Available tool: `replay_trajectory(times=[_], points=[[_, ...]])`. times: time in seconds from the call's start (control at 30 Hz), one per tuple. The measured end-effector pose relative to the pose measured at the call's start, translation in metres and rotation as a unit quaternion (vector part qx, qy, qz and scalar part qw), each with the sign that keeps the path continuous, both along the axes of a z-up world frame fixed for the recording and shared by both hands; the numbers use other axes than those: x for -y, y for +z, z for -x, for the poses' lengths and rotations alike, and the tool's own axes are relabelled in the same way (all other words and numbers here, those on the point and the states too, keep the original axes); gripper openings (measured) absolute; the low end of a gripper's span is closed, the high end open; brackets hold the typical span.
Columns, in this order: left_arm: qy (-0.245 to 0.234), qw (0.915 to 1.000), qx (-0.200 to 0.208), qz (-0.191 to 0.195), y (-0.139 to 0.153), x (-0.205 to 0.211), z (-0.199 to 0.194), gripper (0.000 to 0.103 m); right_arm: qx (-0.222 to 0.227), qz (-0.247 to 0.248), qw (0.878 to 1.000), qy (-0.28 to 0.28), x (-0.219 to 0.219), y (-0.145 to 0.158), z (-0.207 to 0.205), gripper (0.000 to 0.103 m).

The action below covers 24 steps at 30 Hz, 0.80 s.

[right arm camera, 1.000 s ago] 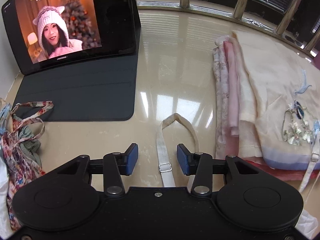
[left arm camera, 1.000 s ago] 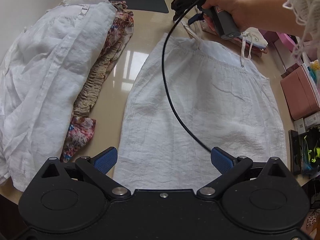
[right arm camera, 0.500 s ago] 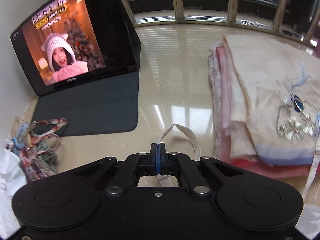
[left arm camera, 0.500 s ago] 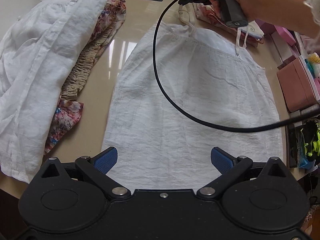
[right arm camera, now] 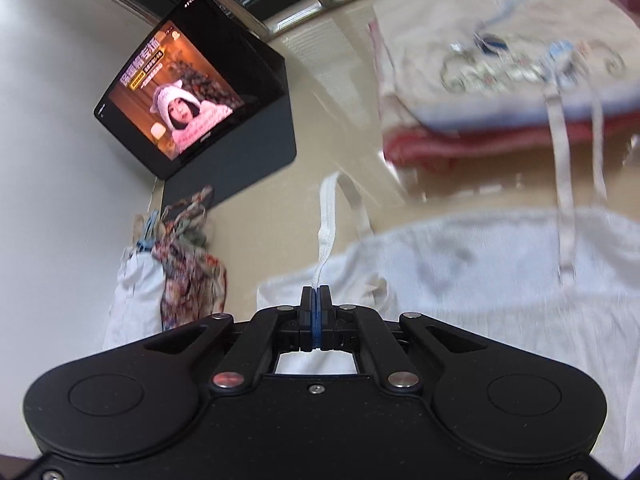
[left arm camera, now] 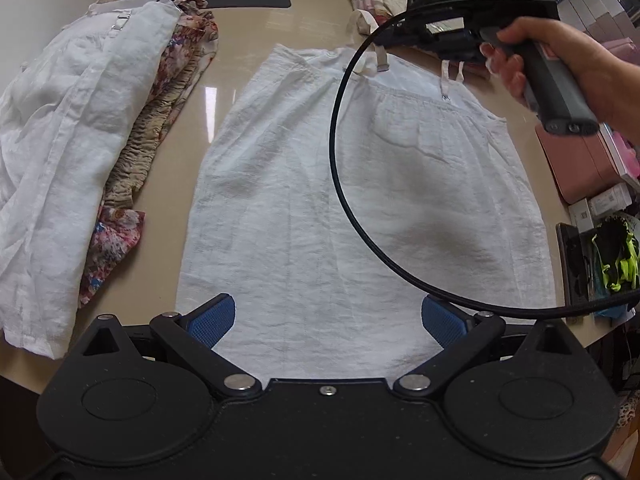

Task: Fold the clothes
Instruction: 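Grasp the strap with the right gripper, lay it onto the dress, release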

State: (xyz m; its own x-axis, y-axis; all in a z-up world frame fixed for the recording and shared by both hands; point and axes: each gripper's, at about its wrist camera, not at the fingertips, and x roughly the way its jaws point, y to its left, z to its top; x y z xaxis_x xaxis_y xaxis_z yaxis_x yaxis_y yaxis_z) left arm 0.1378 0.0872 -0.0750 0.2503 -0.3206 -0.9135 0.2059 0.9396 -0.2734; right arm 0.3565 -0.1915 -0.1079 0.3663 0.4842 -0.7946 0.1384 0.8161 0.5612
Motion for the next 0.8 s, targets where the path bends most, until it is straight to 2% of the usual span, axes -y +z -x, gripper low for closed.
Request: replay_trajectory(times=[0.13, 0.43, 0.5, 0.53, 0.57, 0.6, 0.7, 0.8], points=[[-0.002, 1.0, -0.008, -0.001, -0.003, 0.008, 0.014, 0.101, -0.02, -0.016, 1.0, 0.0, 0.007, -0.01, 0.027, 0.0], [-0.015, 0.9997, -0.016, -0.007, -0.004, 0.029, 0.037, 0.101, -0.062, -0.016, 0.998, 0.028, 0.002, -0.031, 0.068, 0.0], [-0.018, 0.9996, -0.016, -0.011, -0.003, 0.035, 0.039, 0.101, -0.074, 0.0, 0.997, 0.034, 0.0, -0.035, 0.074, 0.009], [-0.02, 0.9996, -0.016, -0.013, -0.002, 0.037, 0.039, 0.101, -0.084, 0.009, 0.996, 0.037, 0.0, -0.036, 0.077, 0.027], [-0.02, 0.9996, -0.015, -0.014, 0.0, 0.039, 0.04, 0.101, -0.094, 0.015, 0.995, 0.038, 0.002, -0.037, 0.081, 0.054], [-0.02, 0.9996, -0.015, -0.015, 0.002, 0.041, 0.041, 0.101, -0.096, 0.017, 0.995, 0.033, 0.006, -0.035, 0.086, 0.06], [-0.019, 0.9995, -0.018, -0.02, 0.008, 0.047, 0.045, 0.101, -0.059, 0.004, 0.998, 0.011, 0.028, -0.012, 0.107, 0.06], [-0.021, 0.9992, -0.026, -0.024, 0.013, 0.053, 0.05, 0.101, -0.045, 0.005, 0.999, -0.024, 0.058, 0.008, 0.137, 0.076]])
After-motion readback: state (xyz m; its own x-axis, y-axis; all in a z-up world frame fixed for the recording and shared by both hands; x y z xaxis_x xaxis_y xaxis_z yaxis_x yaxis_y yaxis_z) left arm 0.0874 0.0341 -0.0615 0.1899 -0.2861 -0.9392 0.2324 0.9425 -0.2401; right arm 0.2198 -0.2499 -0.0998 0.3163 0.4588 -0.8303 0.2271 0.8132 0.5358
